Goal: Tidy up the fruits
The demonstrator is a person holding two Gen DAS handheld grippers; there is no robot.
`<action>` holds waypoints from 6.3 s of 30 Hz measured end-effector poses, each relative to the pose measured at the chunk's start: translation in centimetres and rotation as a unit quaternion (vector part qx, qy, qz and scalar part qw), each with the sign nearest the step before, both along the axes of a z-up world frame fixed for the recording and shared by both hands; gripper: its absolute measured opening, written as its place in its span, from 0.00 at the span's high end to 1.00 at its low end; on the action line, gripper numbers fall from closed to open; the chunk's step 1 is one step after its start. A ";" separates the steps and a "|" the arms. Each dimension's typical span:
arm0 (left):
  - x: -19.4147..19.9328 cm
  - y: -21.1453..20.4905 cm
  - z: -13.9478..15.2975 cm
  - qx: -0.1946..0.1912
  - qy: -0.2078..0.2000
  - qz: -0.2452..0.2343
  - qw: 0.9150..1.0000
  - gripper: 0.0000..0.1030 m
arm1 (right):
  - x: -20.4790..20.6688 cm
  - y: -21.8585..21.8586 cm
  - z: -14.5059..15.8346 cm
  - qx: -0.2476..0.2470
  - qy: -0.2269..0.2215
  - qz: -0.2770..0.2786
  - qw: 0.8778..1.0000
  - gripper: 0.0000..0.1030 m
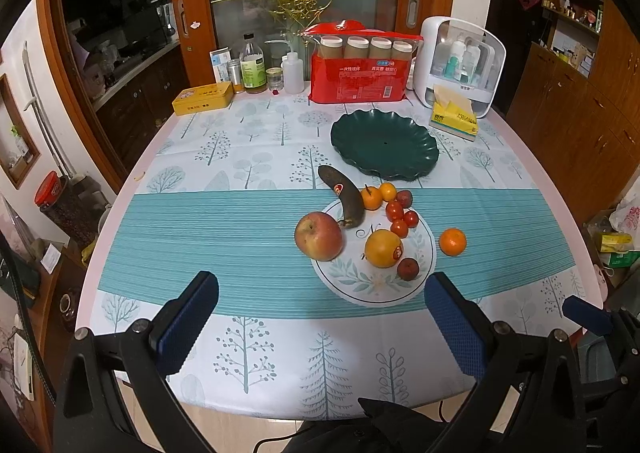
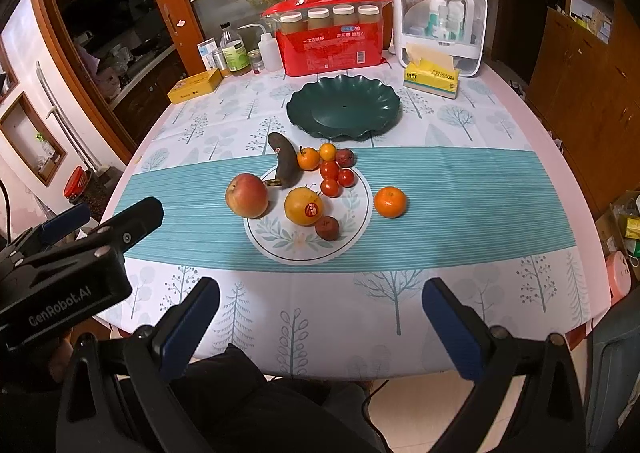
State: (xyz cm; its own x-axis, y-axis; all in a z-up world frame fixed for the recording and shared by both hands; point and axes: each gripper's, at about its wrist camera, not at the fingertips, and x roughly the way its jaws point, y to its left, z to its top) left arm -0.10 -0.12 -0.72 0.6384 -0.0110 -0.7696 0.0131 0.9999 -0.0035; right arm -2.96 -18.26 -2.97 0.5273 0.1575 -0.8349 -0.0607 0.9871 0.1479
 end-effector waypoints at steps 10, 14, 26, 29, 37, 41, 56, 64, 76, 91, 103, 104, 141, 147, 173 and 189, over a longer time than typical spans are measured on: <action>1.1 0.2 -1.3 -0.001 0.009 -0.008 1.000 0.01 | 0.1 0.2 -0.3 -0.001 0.004 -0.004 1.000 0.01; 1.7 0.8 -1.2 -0.002 0.015 -0.012 1.000 0.01 | 0.5 0.6 -0.5 -0.001 0.009 -0.008 1.000 0.01; 2.7 2.4 -1.5 -0.006 0.016 -0.045 0.999 0.01 | 0.4 2.8 -0.8 0.003 0.014 -0.036 0.999 0.02; 3.0 2.8 -1.6 -0.009 0.017 -0.051 0.999 0.01 | 0.5 3.1 -0.8 0.005 0.013 -0.046 0.999 0.02; 4.3 2.4 -2.5 -0.028 0.038 -0.076 0.996 0.01 | 0.6 2.7 -0.8 0.003 0.013 -0.071 0.997 0.02; 4.9 1.8 -3.2 -0.041 0.055 -0.085 0.994 0.01 | 0.8 1.9 -1.2 0.002 0.018 -0.083 0.996 0.02; 10.2 -2.2 -8.4 -0.102 0.149 -0.034 0.983 0.01 | 5.2 -3.9 -5.0 0.033 0.088 -0.061 0.994 0.06; 13.1 -4.0 -11.7 -0.125 0.199 0.034 0.972 0.01 | 10.3 -7.1 -7.5 0.058 0.152 0.003 0.987 0.07; 16.9 -5.9 -16.6 -0.136 0.249 0.130 0.950 0.03 | 18.2 -9.8 -11.4 0.064 0.218 0.084 0.970 0.11; 20.1 -6.6 -21.2 -0.147 0.286 0.191 0.928 0.19 | 23.4 -8.9 -17.6 0.046 0.305 0.135 0.942 0.33; 20.4 -5.4 -22.7 -0.188 0.279 0.190 0.922 0.50 | 24.1 -8.3 -18.9 0.048 0.317 0.155 0.935 0.52; 20.2 -5.4 -22.6 -0.186 0.279 0.189 0.923 0.51 | 24.2 -8.0 -18.9 0.051 0.316 0.156 0.935 0.54; 29.0 -6.6 -9.4 -0.116 0.135 0.051 0.983 0.52 | 33.2 -9.8 -9.2 0.071 0.096 0.092 0.989 0.55; 31.9 -7.1 -10.6 -0.116 0.113 0.033 0.986 0.52 | 34.5 -9.4 -10.3 0.077 0.057 0.097 0.991 0.55; 35.4 -6.3 -16.0 -0.155 0.107 0.036 0.981 0.29 | 36.6 -9.2 -15.8 0.137 0.076 0.086 0.984 0.42; 26.2 -3.3 -9.2 -0.138 0.084 0.105 0.981 0.22 | 28.3 -13.1 -8.7 0.130 -0.010 0.064 0.989 0.28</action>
